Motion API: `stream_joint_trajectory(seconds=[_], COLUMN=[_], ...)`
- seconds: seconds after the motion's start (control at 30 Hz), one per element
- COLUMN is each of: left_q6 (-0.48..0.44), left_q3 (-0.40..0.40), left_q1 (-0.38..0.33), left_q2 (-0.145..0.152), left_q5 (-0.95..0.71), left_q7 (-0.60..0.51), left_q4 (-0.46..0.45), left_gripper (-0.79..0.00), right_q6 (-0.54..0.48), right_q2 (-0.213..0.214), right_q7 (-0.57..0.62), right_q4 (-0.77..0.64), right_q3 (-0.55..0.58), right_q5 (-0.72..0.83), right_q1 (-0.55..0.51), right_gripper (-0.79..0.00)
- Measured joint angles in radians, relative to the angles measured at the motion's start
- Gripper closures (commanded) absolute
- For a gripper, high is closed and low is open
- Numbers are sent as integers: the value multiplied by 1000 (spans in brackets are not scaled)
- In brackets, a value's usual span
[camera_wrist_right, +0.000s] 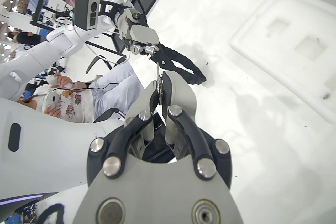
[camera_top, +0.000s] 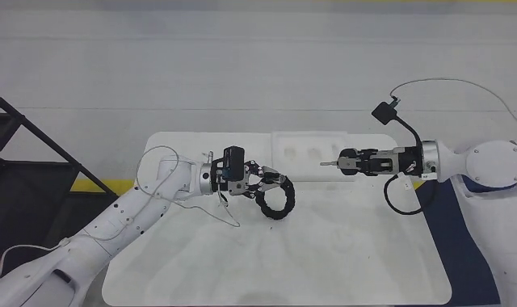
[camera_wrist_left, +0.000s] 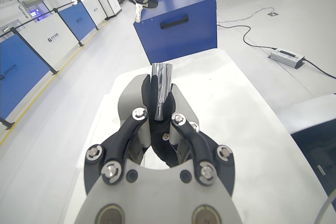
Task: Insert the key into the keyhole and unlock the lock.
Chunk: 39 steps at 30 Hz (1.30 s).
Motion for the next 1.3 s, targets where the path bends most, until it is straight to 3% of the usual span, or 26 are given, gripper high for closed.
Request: stream_joint_trajectory(seconds=[0.13,0.73,0.83,1.03,1.3], left_q6=[18,18,36,90,225], left_q3=[3,3,7,18,61], left_q1=[3,3,27,30,-4], left_q2=[-14,-14,-17,-43,-109], left_q5=[-5,-5,1,64,155], left_q7=[46,43,16,78,186], left_q4=[16,15,3,2,48], left_gripper=[0,0,0,0,0], right_q6=[0,1,26,145,302], right_q2=[5,4,8,13,21], right_q7=[-20,-22,-20,56,174], right_q4=[-34,-34,-62,-140,-258], right_q3=[10,9,-3,-25,-105], right_q5=[-34,-35,-91,-86,-219], right_q1=[-17,-18,-21,34,156], right_gripper=[0,0,0,0,0])
